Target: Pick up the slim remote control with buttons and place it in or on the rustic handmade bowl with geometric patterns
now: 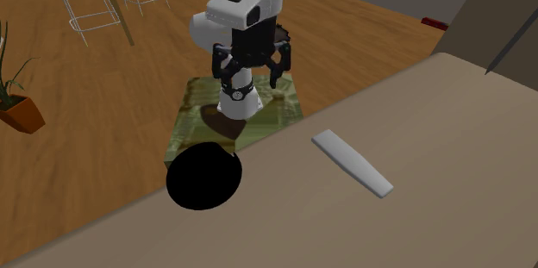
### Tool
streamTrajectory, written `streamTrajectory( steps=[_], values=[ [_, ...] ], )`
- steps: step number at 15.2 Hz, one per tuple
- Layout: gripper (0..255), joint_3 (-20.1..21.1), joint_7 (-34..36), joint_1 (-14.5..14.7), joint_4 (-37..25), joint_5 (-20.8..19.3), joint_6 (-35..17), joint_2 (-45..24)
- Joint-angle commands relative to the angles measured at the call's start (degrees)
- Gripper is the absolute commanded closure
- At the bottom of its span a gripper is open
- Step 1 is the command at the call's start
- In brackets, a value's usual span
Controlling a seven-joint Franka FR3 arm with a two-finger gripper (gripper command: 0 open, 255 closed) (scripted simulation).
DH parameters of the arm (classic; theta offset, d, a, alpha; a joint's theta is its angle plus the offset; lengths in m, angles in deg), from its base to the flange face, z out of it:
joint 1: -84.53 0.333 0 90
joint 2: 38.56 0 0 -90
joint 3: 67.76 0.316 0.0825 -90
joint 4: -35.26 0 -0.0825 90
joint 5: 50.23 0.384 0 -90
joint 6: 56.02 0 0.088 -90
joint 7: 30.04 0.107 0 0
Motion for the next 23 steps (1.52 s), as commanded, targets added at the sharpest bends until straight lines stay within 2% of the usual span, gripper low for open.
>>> streamTrajectory(
  steps=[1, 12, 20, 23],
  values=[
    [0, 1.3, 0.5, 1.2, 0.2, 0.9, -3.1, -2.4],
    [0, 9.1, 4.3, 6.5, -3.8, 3.2, -18.6, -19.6],
    [0, 14.3, 8.5, 9.4, -10.8, 0.1, -27.0, -33.6],
    [0, 14.4, 9.0, 9.4, -9.8, -0.6, -29.4, -35.0]
  ],
)
